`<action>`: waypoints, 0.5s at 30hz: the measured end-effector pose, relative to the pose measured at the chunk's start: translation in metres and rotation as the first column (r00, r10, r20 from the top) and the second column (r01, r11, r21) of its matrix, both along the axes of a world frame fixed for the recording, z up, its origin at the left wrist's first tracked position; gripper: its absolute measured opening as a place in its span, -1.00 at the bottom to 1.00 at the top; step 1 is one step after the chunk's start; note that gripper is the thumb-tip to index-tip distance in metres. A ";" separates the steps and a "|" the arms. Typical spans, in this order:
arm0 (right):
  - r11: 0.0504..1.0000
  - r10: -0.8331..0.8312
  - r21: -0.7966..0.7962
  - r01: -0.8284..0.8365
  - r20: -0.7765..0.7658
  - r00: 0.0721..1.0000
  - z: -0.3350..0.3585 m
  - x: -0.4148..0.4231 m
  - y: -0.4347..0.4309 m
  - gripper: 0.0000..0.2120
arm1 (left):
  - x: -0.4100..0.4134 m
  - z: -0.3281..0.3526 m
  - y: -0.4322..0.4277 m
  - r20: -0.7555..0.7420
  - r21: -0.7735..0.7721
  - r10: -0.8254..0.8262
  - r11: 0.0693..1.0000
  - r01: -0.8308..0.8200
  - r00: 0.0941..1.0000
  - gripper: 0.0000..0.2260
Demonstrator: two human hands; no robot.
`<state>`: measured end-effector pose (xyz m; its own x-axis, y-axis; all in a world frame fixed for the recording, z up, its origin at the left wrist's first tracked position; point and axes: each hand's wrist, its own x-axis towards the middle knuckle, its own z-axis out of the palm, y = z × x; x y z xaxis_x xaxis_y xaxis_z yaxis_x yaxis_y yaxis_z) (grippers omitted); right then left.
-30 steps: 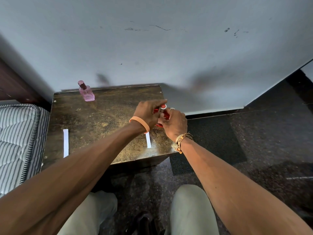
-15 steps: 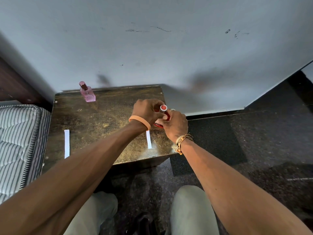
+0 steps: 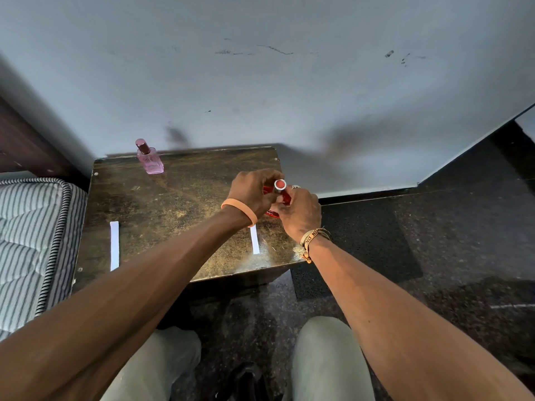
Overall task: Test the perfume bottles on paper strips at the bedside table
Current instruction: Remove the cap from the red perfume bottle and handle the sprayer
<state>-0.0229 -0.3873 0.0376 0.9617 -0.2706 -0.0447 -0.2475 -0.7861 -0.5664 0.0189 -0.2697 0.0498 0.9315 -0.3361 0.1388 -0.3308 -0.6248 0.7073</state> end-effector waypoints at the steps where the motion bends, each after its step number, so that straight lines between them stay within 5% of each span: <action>1: 1.000 -0.005 -0.001 0.005 -0.001 1.000 0.000 0.000 0.000 -0.76 | 0.000 0.000 -0.001 -0.021 -0.003 -0.023 1.000 0.023 1.000 -0.59; 7: 1.000 -0.003 -0.016 0.003 0.005 1.000 -0.001 -0.001 0.002 -0.77 | 0.002 -0.003 0.001 -0.002 -0.008 0.032 0.999 -0.032 0.999 -0.73; 15: 1.000 -0.014 0.003 0.014 0.006 1.000 -0.001 -0.002 0.002 -0.80 | 0.000 0.003 -0.001 -0.054 -0.001 -0.030 1.000 0.030 0.998 -0.60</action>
<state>-0.0248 -0.3858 0.0364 0.9579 -0.2842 -0.0395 -0.2551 -0.7806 -0.5707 0.0185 -0.2706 0.0529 0.9271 -0.3644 0.0883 -0.3107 -0.6151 0.7247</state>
